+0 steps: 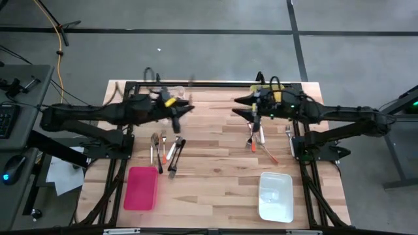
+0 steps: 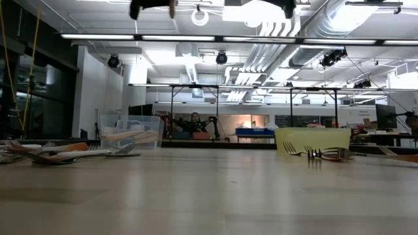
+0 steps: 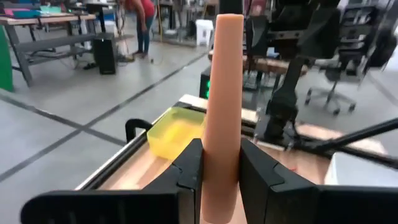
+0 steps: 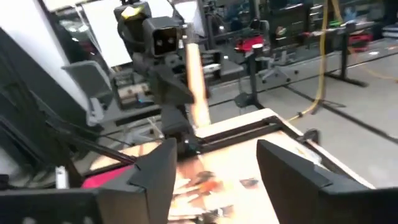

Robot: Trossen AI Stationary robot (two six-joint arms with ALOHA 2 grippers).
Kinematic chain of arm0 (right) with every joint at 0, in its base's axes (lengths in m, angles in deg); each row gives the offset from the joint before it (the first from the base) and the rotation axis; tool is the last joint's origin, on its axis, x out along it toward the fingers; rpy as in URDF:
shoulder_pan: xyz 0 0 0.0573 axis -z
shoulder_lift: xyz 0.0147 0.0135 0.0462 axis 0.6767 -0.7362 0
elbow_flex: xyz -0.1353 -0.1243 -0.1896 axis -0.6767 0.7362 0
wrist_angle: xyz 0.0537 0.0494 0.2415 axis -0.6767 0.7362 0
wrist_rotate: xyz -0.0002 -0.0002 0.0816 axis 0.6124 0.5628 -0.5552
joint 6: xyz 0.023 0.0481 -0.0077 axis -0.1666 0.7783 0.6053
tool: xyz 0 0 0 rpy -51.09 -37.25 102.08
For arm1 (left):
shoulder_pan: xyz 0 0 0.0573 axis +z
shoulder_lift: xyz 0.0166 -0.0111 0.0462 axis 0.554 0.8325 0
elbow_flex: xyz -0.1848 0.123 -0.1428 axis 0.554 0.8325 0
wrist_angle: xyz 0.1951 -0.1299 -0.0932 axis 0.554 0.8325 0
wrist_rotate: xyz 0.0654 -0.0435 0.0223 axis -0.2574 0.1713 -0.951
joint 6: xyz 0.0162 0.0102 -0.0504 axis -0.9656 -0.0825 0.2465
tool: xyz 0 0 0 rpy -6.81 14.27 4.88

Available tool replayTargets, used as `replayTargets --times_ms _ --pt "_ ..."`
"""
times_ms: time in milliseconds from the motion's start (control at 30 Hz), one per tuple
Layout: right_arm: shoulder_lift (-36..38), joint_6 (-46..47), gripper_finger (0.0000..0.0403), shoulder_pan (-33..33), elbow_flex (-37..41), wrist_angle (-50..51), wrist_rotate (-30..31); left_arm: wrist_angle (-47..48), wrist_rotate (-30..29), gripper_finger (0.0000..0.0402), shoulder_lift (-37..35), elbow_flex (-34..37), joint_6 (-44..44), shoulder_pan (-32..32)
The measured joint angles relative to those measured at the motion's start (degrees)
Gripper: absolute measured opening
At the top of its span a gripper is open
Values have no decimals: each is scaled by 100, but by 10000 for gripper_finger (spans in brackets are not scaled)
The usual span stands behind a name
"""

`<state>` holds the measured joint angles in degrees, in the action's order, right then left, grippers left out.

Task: Sort silverware by color (type)
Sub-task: Put the orange fork into the transparent bin

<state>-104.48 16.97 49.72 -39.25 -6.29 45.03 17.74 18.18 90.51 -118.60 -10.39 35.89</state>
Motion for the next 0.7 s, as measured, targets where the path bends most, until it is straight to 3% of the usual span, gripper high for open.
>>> replayTargets --times_ms 267,700 --pt "583 -17 225 0 0 582 173 -732 197 51 -1143 1241 131 -250" --pt "561 -16 225 0 1 595 173 -544 -36 51 -1306 1413 335 -228"
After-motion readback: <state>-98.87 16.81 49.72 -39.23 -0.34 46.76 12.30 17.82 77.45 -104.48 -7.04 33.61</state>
